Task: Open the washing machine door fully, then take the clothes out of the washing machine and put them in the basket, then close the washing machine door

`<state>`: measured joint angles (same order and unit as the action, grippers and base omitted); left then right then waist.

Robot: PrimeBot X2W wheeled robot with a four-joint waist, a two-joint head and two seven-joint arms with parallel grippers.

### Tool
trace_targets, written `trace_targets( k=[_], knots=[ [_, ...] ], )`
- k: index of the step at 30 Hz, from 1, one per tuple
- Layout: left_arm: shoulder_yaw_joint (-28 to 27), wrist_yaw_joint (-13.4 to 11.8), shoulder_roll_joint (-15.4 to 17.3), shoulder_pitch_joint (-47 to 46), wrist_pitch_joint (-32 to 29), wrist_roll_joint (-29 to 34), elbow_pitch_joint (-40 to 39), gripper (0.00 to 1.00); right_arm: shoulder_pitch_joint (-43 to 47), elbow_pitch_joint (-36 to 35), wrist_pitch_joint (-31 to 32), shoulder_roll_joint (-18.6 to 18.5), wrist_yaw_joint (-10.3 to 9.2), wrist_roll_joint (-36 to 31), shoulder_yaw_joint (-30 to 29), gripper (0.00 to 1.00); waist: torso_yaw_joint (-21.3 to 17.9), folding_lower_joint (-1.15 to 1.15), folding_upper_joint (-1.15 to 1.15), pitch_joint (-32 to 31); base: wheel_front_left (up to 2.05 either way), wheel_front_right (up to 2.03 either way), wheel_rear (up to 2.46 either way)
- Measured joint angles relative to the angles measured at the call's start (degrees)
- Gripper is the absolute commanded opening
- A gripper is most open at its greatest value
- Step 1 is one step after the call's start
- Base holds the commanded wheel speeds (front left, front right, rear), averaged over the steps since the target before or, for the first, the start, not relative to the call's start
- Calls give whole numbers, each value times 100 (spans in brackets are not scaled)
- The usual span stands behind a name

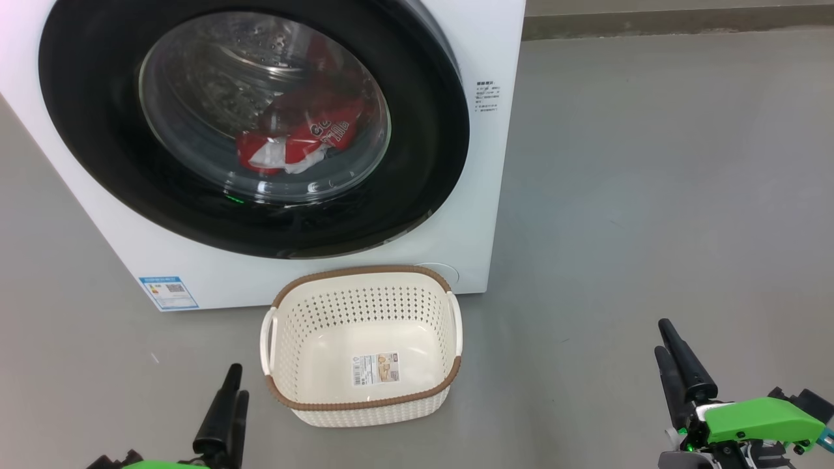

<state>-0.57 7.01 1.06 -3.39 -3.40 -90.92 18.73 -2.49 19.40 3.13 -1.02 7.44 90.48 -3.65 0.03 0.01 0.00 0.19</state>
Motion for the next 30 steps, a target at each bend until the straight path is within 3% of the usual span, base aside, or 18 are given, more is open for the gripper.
trace_targets(
  k=[7, 30],
  knots=[
    [135, -1, 52, -90, 151, 411, 22, 100, -98, 85, -122, -29, 0, -403, 89, 100, 2, 0, 0, -3, 0, 0, 0],
    [188, -120, 43, -313, 510, 2522, -74, 100, -285, -77, -500, -24, 0, -2777, 92, 100, 1, -1, 0, 38, 0, 0, 0]
  ],
)
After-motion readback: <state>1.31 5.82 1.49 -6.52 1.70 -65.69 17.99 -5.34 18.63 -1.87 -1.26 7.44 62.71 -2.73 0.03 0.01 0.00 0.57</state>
